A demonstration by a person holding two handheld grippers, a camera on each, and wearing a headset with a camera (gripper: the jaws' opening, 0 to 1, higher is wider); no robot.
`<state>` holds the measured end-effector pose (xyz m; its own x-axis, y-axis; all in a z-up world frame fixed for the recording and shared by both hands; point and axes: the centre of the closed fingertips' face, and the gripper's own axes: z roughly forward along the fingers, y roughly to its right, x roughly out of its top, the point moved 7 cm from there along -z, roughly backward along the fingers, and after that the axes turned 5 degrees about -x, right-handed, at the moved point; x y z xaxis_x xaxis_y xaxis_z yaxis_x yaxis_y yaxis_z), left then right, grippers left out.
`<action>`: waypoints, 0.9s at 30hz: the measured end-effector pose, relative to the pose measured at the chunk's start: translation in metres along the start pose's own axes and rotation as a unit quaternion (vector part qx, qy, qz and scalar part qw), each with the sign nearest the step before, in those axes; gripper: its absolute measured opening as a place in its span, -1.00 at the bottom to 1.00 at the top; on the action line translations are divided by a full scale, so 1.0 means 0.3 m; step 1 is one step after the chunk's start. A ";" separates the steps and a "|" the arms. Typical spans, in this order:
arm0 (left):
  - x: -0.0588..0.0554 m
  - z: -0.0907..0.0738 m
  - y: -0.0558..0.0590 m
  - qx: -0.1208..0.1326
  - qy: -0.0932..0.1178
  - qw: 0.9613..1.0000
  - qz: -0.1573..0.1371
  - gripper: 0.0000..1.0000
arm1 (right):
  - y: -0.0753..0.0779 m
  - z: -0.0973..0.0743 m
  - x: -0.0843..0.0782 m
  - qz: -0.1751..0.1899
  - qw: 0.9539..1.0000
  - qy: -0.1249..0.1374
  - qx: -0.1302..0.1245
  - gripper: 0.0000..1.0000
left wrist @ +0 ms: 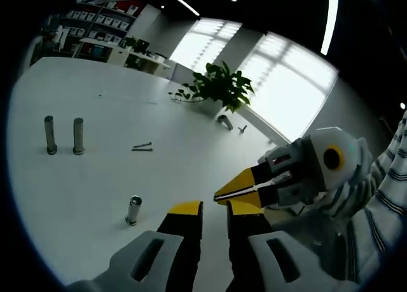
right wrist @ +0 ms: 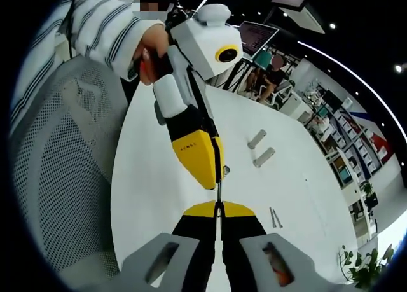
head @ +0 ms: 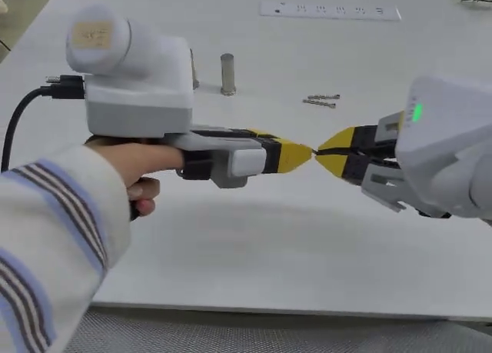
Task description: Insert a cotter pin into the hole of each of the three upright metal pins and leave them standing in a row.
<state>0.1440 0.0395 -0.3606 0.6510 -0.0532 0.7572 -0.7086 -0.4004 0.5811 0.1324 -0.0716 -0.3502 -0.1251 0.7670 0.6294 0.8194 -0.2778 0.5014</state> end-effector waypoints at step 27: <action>-0.045 -0.011 0.004 -0.001 -0.014 1.000 -0.011 -1.00 | -0.052 0.009 0.022 0.007 1.000 0.012 0.010 -1.00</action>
<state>0.1335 0.0426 -0.3691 0.6735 -0.0700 0.7358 -0.6948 -0.3998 0.5979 0.1202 -0.0606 -0.3556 -0.1277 0.7489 0.6503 0.8320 -0.2760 0.4813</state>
